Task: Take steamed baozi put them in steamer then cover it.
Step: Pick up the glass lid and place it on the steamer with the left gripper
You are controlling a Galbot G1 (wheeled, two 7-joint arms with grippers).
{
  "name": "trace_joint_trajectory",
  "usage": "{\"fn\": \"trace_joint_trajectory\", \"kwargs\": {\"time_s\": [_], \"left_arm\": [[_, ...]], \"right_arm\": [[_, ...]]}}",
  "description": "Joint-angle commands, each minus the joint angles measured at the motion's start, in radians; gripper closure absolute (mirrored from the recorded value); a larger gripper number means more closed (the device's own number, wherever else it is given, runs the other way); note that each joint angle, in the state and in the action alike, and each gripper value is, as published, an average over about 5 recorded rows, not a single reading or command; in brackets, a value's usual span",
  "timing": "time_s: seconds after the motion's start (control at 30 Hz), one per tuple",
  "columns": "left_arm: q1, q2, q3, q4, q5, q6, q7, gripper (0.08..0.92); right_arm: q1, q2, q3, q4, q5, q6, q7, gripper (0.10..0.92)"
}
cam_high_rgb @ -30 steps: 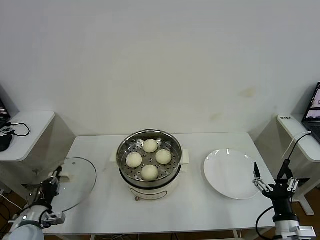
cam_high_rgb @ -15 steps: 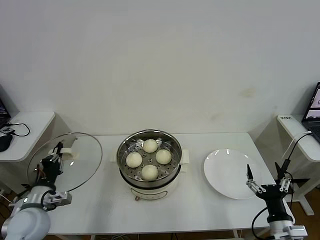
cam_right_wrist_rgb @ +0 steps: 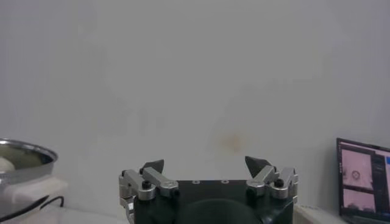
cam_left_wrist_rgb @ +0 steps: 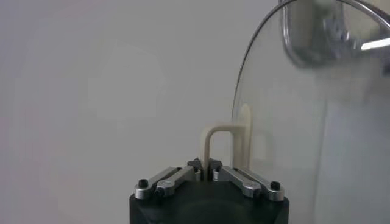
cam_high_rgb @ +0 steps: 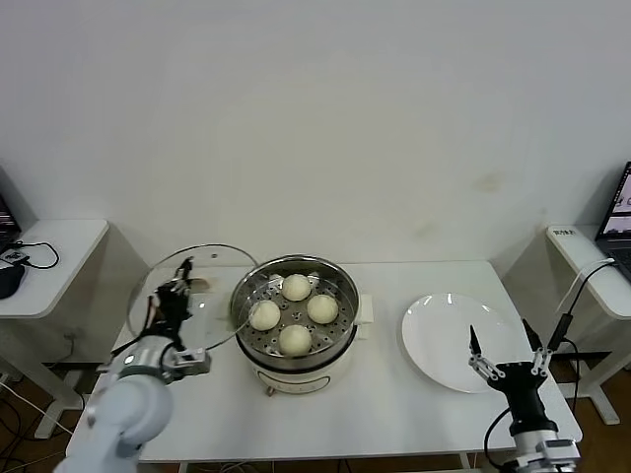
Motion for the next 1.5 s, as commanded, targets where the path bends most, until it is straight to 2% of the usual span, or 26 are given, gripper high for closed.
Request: {"fn": "trace_joint_trajectory", "kwargs": {"time_s": [0.03, 0.3, 0.5, 1.1, 1.5], "left_arm": [[-0.193, -0.211, 0.216, 0.067, 0.291, 0.059, 0.122, 0.867], [-0.218, -0.385, 0.247, 0.121, 0.468, 0.047, 0.159, 0.867], [-0.214, -0.462, 0.255, 0.157, 0.548, 0.045, 0.184, 0.867], [-0.137, -0.539, 0.268, 0.185, 0.619, 0.031, 0.189, 0.867], [-0.111, -0.542, 0.255, 0.187, 0.621, 0.020, 0.183, 0.867]], "right_arm": [[0.025, 0.007, -0.029, -0.038, -0.077, 0.005, 0.002, 0.203], [0.035, 0.008, -0.033, -0.060, -0.097, 0.011, 0.003, 0.203], [0.033, 0.011, -0.040, -0.060, -0.111, 0.011, 0.002, 0.202], [0.032, 0.013, -0.054, -0.069, -0.123, 0.017, 0.001, 0.203], [0.029, 0.015, -0.062, -0.069, -0.128, 0.019, 0.000, 0.203]]}}
